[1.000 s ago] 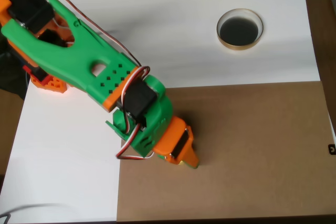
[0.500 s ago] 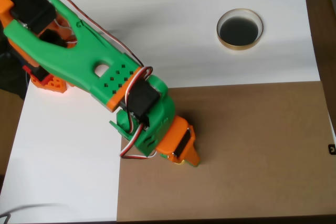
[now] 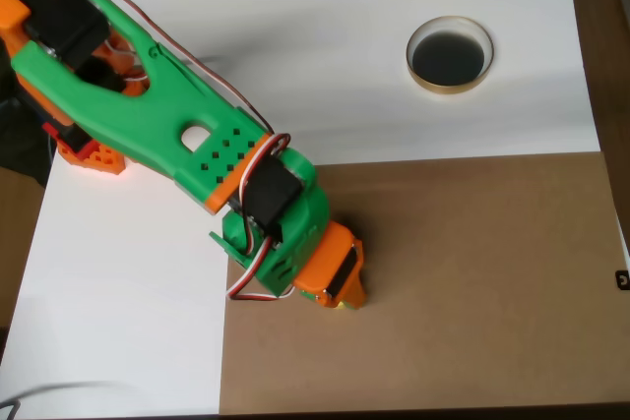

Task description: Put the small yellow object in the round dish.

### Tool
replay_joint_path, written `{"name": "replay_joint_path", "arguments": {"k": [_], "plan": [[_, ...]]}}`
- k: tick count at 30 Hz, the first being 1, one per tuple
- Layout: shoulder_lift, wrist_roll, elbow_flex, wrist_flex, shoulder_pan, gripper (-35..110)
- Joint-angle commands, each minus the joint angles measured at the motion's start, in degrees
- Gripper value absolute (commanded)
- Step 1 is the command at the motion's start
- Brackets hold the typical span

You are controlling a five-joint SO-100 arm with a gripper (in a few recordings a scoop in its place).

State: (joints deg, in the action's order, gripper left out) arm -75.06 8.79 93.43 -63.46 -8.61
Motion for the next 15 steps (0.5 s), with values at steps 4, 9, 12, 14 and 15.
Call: {"name": "replay_joint_path", "arguments": {"k": [4,9,12,14,15], "plan": [[-1.9,0.8,-0.2,-0.6,-1.1,0],[-3.7,2.5,-2.5,-3.1,-1.0,0],[-4.4,3.7,-5.8,-6.2,-1.4,0],[-4.9,4.5,-7.8,-8.0,-2.1,0],[-5.2,5.0,-8.8,-8.9,-2.6,0]]}}
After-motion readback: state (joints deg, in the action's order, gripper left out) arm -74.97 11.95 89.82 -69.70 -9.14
